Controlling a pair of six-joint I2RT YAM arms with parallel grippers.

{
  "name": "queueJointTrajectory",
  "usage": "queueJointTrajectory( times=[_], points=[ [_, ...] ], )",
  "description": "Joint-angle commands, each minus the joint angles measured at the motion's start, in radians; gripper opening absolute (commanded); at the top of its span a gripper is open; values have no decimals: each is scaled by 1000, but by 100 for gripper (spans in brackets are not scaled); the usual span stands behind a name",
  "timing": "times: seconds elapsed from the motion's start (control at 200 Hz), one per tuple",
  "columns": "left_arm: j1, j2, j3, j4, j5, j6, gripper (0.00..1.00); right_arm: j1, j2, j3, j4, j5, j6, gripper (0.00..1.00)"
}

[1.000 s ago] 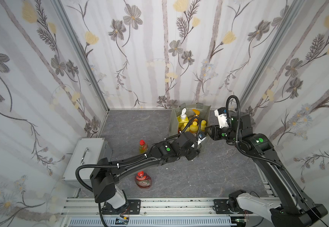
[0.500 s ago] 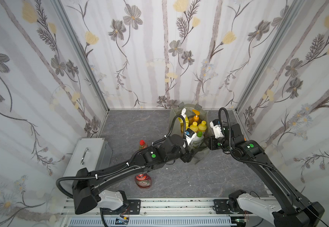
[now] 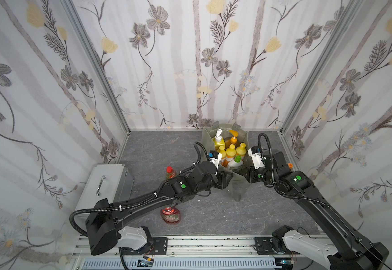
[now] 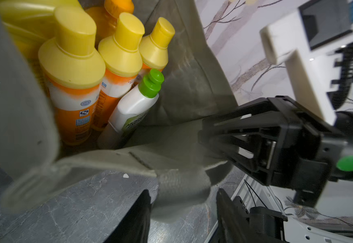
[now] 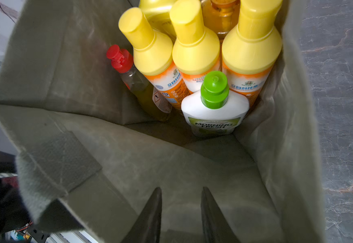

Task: Pack dish soap into the shopping bag
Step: Adjust the bottle of dish soap in the shopping bag.

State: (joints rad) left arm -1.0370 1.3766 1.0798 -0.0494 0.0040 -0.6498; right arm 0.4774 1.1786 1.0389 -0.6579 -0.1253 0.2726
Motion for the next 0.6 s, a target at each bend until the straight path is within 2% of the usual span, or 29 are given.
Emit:
queueJointTrajectory(
  times=[0.0, 0.12, 0.33, 0.43, 0.515, 0.595],
  points=[
    [-6, 20, 52, 2, -38, -57, 57, 2, -5, 19, -6, -5, 3, 34],
    [-9, 63, 142, -92, -107, -87, 78, 32, -2, 1, 0, -48, 9, 33],
    [-9, 100, 147, -142, -133, -148, 80, 111, -4, -30, 2, -83, 11, 31],
    [-9, 93, 117, -151, -135, -163, 71, 109, -23, -14, -12, -46, 13, 30],
    [-12, 78, 85, -152, -145, -171, 48, 88, -44, 22, -18, 0, 20, 30],
    [-14, 70, 61, -140, -142, -174, 34, 38, -49, 77, -18, 2, 32, 31]
  ],
)
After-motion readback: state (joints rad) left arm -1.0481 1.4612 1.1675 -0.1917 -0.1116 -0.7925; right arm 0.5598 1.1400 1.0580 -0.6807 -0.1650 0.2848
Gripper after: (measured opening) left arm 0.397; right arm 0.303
